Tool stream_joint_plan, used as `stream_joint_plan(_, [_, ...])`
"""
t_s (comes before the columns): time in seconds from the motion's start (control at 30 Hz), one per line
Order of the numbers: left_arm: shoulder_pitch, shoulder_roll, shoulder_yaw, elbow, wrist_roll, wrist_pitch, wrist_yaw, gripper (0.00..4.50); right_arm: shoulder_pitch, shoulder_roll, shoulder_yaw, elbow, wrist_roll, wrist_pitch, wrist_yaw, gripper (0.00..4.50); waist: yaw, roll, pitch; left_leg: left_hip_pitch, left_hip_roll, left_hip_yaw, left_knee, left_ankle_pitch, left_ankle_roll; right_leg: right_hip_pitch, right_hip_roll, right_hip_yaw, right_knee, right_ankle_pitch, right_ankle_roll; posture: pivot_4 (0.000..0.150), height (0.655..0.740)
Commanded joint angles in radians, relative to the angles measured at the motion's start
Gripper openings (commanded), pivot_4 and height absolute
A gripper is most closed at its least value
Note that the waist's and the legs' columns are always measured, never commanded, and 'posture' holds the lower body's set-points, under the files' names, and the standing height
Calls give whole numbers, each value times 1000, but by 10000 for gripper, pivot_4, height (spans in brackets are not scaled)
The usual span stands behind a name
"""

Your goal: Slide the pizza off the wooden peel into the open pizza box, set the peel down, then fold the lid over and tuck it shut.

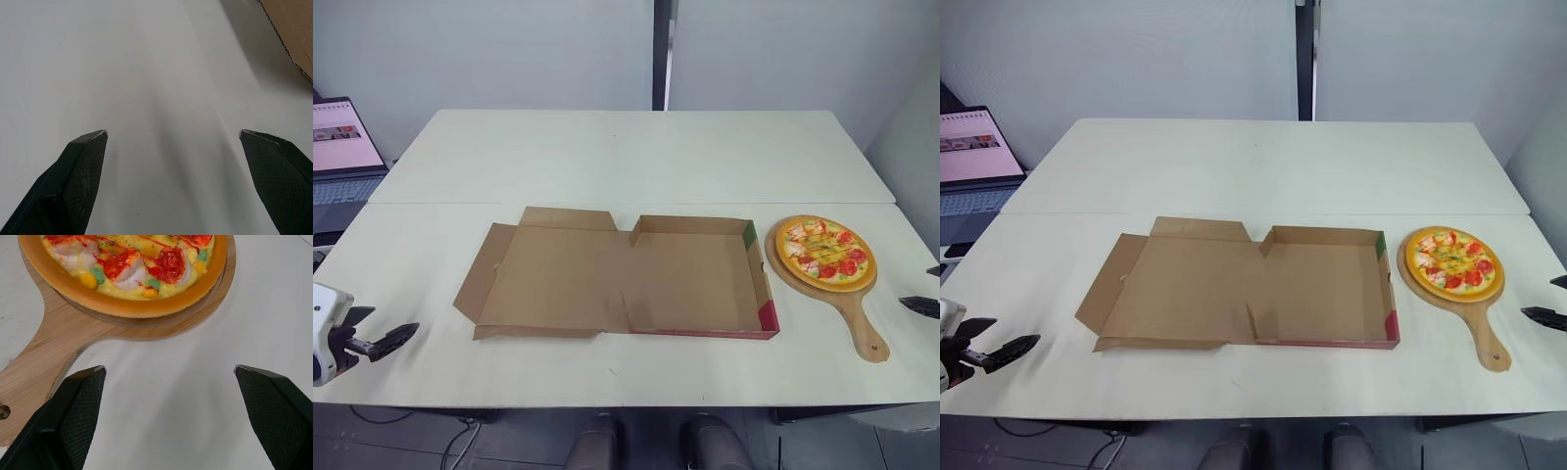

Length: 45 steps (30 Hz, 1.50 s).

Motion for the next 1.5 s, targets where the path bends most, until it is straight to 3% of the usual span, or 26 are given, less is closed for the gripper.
stream_joint_plan(0.03, [-8, 25, 14, -16, -17, 14, -8, 44840, -11, 2, -24, 12, 8, -29, -12, 45000, 0, 0, 0, 0, 0, 0, 0, 0, 0, 0, 0, 0, 0, 0, 0, 1500, 7400])
stream_joint_plan(0.4, [-22, 18, 66, 16, -98, 42, -49, 44840, -59, 45, -69, 107, 32, -65, -110, 45000, -1, 1, 0, 0, 0, 2, 0, 0, 0, -1, 0, 2, 0, 0, 0, 1500, 7400])
stream_joint_plan(1.1, [-28, 42, 111, -83, -191, 136, -75, 44840, -78, 47, -34, 206, 14, -166, -82, 45000, -1, 0, 0, 0, 0, 2, 0, 0, 0, -1, 0, 2, 1, 0, 1, 1500, 7400])
stream_joint_plan(1.23, [-102, 83, 54, -202, -249, 206, -125, 44840, -77, 50, -38, 196, 22, -168, -79, 45000, 3, 0, 0, 0, 0, 2, 1, 0, 0, 0, 1, 2, 1, 1, 1, 1500, 7400])
stream_joint_plan(1.5, [-324, 70, -142, -460, -419, 371, -143, 44840, 26, 74, -105, 62, 81, -109, -81, 45000, 4, 1, -1, 0, 0, 3, 1, 0, 0, 0, 1, 3, 1, 1, 2, 1500, 7400])
